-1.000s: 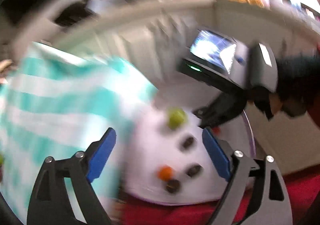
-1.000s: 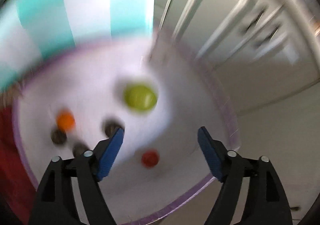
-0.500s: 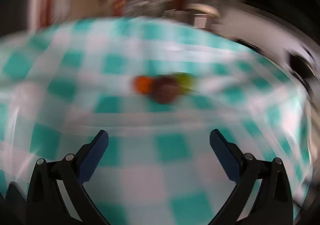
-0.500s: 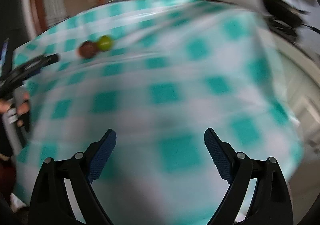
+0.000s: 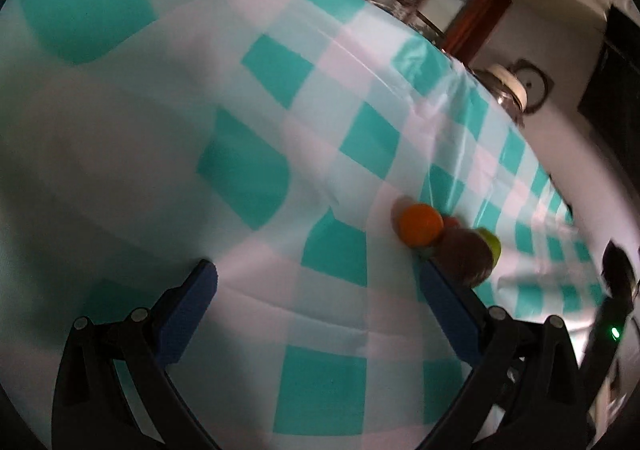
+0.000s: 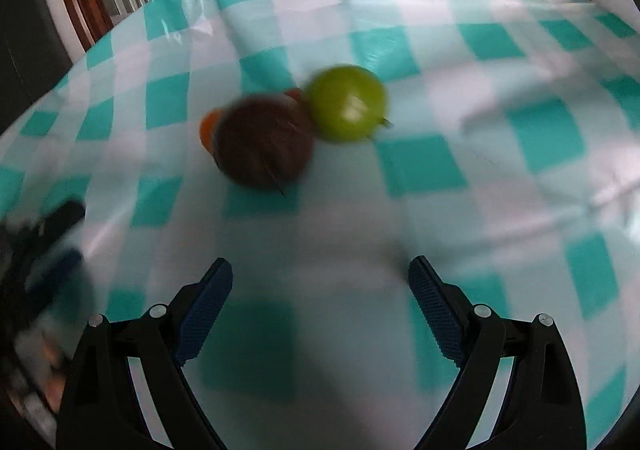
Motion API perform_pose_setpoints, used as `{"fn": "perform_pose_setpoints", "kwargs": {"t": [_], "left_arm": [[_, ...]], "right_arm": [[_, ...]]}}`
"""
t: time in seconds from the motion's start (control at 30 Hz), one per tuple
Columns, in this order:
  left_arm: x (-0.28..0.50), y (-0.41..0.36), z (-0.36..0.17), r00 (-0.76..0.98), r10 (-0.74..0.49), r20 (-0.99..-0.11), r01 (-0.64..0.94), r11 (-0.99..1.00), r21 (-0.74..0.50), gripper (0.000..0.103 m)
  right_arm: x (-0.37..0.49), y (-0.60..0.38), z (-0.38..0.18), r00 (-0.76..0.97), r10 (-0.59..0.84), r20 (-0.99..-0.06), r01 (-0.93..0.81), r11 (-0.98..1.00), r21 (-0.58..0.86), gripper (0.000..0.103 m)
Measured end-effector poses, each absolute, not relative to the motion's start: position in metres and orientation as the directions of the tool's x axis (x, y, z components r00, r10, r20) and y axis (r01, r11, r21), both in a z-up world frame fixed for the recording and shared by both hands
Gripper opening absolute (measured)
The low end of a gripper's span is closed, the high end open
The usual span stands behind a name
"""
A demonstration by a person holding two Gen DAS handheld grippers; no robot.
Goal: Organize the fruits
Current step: 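Move the right tool back to the table and grasp the large dark red fruit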
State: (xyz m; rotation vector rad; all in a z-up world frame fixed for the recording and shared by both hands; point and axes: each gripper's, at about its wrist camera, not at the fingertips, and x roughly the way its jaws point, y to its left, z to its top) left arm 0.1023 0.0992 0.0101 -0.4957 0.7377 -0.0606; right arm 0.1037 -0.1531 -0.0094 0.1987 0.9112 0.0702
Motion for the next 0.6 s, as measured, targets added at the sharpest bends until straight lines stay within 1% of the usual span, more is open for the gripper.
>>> {"fn": "perform_pose_setpoints", "kwargs": {"t": [0.2,0.33,0.47,0.53,0.57,0.6], "left_arm": [[0.105,0.09,0.007,0.729,-0.212,-0.651,-0.106,0.904,-0.413,0.101],[0.103,0.093,0.006,0.728,-0.21,-0.653,-0.121,0.898,-0.423,0.101],[0.103,0.095,0.004,0.725,-0.215,-0.655,-0.129,0.891,-0.435,0.101],[0.103,0.094,0.004,0.723,-0.216,-0.656,-0.128,0.892,-0.434,0.101],[0.103,0.093,0.004,0.722,-0.214,-0.658,-0.127,0.893,-0.431,0.101],[0.104,0.092,0.004,0.722,-0.213,-0.659,-0.126,0.895,-0.428,0.101]], "right_arm": [[0.149,-0.133,-0.011,0.61,0.136,-0.78,0.01,0.984,0.179,0.087],[0.169,-0.118,-0.011,0.596,0.123,-0.793,-0.019,0.99,0.14,0.087],[0.18,-0.11,-0.011,0.596,0.106,-0.796,-0.028,0.993,0.111,0.083],[0.183,-0.109,-0.011,0.602,0.102,-0.792,-0.027,0.994,0.108,0.078],[0.183,-0.109,-0.01,0.606,0.098,-0.79,-0.027,0.994,0.103,0.073],[0.183,-0.111,-0.01,0.609,0.093,-0.788,-0.021,0.995,0.102,0.066]]}}
